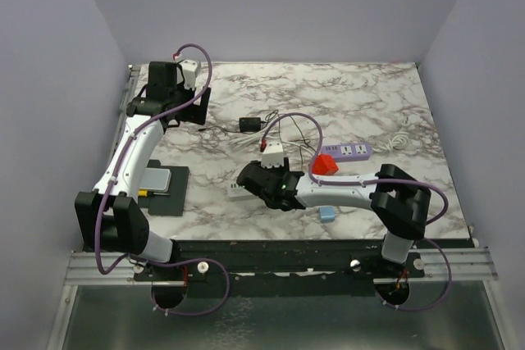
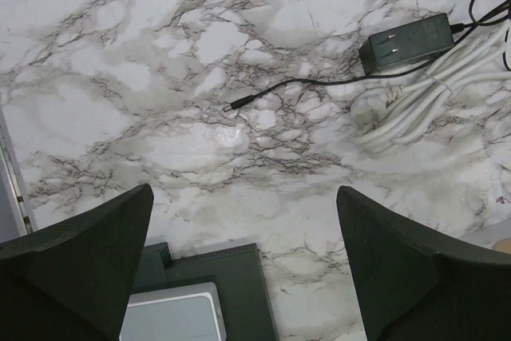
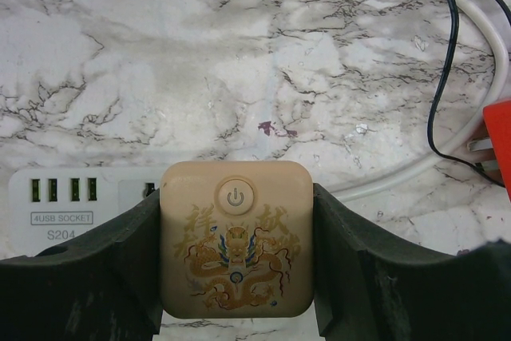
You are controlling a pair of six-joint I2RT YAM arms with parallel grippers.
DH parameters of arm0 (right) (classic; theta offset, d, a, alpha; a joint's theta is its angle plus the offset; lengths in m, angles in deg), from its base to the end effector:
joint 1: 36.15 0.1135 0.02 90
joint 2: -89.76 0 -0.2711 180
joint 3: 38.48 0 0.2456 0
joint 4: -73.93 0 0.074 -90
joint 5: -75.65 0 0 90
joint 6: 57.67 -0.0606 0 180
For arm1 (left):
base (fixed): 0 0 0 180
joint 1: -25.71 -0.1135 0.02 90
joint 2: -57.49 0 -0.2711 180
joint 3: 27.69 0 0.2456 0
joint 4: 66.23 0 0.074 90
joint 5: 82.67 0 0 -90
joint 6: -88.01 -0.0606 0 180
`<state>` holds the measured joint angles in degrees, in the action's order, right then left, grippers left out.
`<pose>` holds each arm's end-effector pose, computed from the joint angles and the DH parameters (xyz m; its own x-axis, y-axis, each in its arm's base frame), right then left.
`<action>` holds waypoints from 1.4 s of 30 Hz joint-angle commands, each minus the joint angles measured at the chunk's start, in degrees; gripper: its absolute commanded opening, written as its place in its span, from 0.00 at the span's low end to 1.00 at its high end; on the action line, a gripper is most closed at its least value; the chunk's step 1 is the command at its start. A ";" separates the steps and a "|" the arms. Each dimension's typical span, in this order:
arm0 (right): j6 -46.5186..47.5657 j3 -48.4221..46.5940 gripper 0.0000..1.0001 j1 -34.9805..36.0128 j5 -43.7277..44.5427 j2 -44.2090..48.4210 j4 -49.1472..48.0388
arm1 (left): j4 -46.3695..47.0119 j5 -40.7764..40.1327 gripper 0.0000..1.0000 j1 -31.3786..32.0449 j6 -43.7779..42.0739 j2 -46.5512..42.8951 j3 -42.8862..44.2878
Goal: Insert the plug
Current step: Insert the plug into the socket, then press the plug into the socket.
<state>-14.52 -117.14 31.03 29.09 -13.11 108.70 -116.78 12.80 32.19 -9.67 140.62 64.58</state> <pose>0.1800 0.3204 0.1759 -0.6153 -0.0965 -0.7823 -0.1212 0.9923 -0.0270 0.3280 -0.0431 0.3328 -0.6268 0.2051 -0.7517 0.2696 0.9622 0.0377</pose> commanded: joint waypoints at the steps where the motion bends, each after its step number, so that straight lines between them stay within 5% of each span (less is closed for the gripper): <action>1: 1.78 2.95 0.37 1.36 -9.73 -3.68 11.96 | -0.95 -2.26 0.99 -0.22 -0.66 -1.40 1.02; 5: 2.65 0.30 0.77 1.29 -9.38 -3.22 13.88 | -0.95 -3.37 0.99 -0.19 -0.94 -2.47 1.57; 11: 3.31 1.80 0.97 1.32 -9.97 0.60 13.69 | -0.95 -2.99 0.99 -0.24 -0.25 -3.00 1.55; 30: 18.46 -1.87 1.00 1.21 -20.34 11.98 11.43 | -0.36 -3.28 0.99 -0.22 0.08 -2.86 1.46; 42: 24.14 -7.46 0.91 -3.08 -23.54 8.49 12.42 | 0.08 -3.23 0.99 -0.25 0.07 -3.51 0.39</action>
<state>7.01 -122.99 29.32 8.19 -2.93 120.65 -116.82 10.68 32.19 -9.95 139.01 64.73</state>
